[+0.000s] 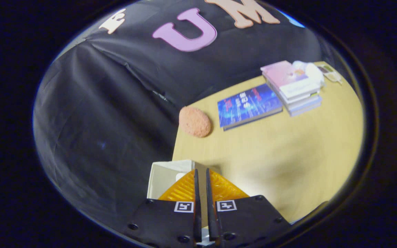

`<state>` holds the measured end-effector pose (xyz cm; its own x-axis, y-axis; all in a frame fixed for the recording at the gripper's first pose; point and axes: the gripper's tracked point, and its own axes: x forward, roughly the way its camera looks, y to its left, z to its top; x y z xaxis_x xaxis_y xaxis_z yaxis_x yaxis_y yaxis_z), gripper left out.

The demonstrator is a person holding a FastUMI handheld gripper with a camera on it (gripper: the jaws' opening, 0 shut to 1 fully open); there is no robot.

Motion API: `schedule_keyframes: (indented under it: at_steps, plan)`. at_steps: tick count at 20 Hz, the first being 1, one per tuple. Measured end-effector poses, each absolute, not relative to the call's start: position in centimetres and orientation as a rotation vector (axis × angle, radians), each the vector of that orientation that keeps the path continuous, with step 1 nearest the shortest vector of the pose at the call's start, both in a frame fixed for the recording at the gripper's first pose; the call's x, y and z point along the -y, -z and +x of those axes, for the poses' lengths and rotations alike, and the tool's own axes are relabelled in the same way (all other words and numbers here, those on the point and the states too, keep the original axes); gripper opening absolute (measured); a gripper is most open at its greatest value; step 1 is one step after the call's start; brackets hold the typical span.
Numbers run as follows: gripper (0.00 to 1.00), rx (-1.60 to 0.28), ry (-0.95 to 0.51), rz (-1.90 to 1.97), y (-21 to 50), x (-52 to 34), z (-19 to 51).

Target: Open the storage box then place both shoes into the box .Put the left shoe in first, then the right shoe, with the right side of both shoes facing outward in a uniform manner.

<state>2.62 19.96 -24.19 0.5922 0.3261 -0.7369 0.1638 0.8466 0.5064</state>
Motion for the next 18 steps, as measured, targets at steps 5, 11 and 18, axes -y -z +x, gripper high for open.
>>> schedule_keyframes:
  at_steps: [5,11,18]
  plan:
    - [0.10,-0.662,-0.015,0.418,16.3,-12.5,6.2]
    - [0.10,-0.343,0.093,0.160,5.3,-4.3,7.9]
    - [0.10,-0.124,0.216,0.004,-2.9,1.7,7.3]
